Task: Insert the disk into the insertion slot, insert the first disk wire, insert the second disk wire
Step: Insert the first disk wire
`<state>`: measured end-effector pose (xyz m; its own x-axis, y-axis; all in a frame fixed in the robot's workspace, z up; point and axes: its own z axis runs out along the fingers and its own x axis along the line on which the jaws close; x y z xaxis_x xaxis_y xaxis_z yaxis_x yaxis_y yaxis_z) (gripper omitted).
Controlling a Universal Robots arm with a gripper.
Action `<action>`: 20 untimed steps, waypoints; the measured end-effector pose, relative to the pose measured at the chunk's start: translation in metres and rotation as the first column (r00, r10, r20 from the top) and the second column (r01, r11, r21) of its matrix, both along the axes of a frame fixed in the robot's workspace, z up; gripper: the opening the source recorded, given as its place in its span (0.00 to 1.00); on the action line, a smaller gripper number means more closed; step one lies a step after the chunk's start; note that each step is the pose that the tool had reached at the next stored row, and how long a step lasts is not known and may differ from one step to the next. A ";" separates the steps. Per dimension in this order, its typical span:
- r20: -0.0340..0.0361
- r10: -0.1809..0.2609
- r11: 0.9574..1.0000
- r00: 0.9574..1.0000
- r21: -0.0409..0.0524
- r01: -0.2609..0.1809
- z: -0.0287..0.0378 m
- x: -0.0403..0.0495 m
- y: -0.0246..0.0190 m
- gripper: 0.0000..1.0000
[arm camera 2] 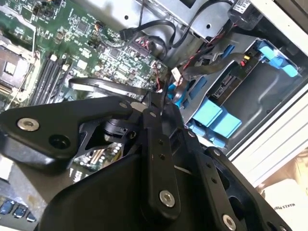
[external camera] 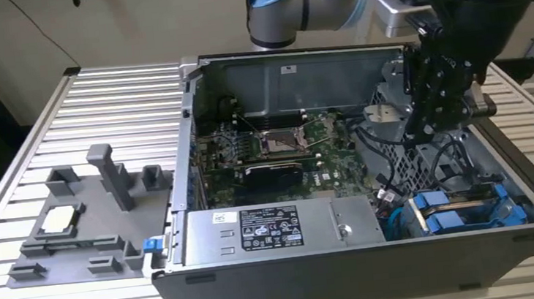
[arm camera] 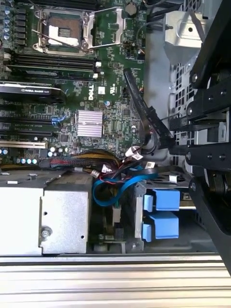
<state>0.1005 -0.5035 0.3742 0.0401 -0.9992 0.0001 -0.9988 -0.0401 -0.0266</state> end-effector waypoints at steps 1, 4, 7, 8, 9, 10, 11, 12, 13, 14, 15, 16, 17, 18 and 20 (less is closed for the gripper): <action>0.001 0.005 1.000 1.000 -0.002 -0.005 -0.0004 -0.0007 0.0000 0.27; 0.003 0.020 1.000 1.000 -0.011 -0.020 -0.0018 -0.0029 0.0000 0.27; 0.007 0.032 0.999 0.999 -0.017 -0.032 -0.0037 -0.0055 0.0000 0.27; 0.008 0.036 0.999 0.999 -0.019 -0.036 -0.0043 -0.0065 0.0000 0.27; 0.009 0.039 0.999 0.999 -0.021 -0.039 -0.0048 -0.0076 0.0000 0.27; 0.010 0.041 0.999 0.999 -0.024 -0.041 -0.0053 -0.0088 0.0001 0.27; 0.012 0.043 0.999 0.999 -0.026 -0.042 -0.0059 -0.0103 0.0004 0.27; 0.015 0.043 0.999 0.999 -0.028 -0.043 -0.0065 -0.0122 0.0011 0.27; 0.019 0.044 0.999 0.999 -0.029 -0.043 -0.0070 -0.0140 0.0019 0.27; 0.024 0.045 0.999 0.999 -0.031 -0.044 -0.0077 -0.0158 0.0027 0.27; 0.028 0.045 0.998 0.999 -0.033 -0.044 -0.0082 -0.0174 0.0037 0.27; 0.033 0.046 0.998 0.998 -0.035 -0.045 -0.0086 -0.0187 0.0050 0.27; 0.038 0.047 0.998 0.998 -0.037 -0.045 -0.0089 -0.0200 0.0064 0.27; 0.043 0.047 0.998 0.998 -0.038 -0.046 -0.0091 -0.0211 0.0080 0.27; 0.052 0.048 0.998 0.998 -0.040 -0.046 -0.0091 -0.0242 0.0094 0.27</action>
